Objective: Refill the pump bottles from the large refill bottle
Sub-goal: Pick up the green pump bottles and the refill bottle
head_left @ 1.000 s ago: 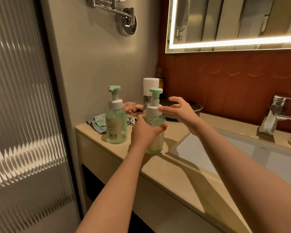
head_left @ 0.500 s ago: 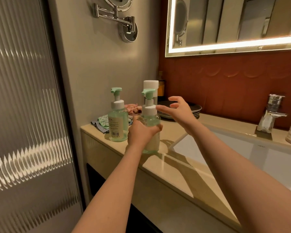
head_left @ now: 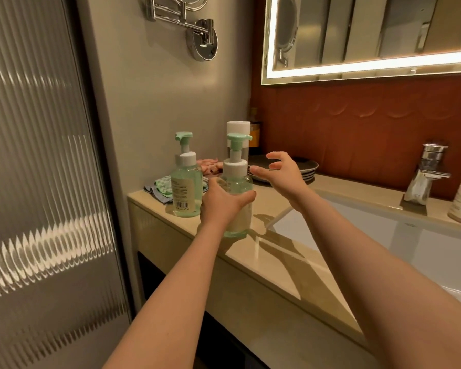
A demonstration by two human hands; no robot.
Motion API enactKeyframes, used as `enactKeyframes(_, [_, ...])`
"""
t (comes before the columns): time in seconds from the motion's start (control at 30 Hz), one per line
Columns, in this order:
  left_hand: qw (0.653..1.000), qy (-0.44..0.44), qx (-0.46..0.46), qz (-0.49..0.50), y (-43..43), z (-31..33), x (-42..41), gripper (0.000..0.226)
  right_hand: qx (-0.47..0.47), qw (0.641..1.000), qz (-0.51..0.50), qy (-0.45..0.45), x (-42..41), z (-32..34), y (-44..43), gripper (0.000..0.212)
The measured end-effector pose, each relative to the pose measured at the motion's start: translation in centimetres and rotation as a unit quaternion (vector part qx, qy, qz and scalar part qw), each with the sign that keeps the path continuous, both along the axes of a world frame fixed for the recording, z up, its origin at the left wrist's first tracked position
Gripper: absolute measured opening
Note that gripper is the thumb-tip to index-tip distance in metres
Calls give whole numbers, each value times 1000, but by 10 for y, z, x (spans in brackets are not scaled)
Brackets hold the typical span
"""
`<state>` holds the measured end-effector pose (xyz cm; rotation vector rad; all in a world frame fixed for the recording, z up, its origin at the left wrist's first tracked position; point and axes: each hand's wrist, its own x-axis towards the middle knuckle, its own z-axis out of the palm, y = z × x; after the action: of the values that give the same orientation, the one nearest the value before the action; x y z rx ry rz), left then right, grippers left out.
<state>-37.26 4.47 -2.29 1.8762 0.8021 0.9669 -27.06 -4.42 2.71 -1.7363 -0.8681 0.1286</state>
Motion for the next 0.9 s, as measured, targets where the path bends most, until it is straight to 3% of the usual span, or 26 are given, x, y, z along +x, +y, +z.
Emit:
enactKeyframes(0.13, [1000, 15, 5, -4, 0, 1, 2, 76, -23, 998, 65, -10, -24, 1, 15, 79])
enactKeyframes(0.23, [1000, 13, 2, -9, 1, 1, 1, 77, -41, 997, 5, -69, -37, 3, 28, 98])
enactKeyframes(0.3, [1000, 13, -7, -6, 2, 0, 0, 75, -27, 998, -19, -52, -39, 3, 30, 101])
enactKeyframes(0.53, [1000, 20, -7, -10, 4, 1, 0, 83, 47, 998, -33, -20, -35, 25, 21, 69])
enactKeyframes(0.9, [993, 71, -44, -83, 11, 17, -5, 102, 125, 989, -33, -75, -34, 99, 14, 58])
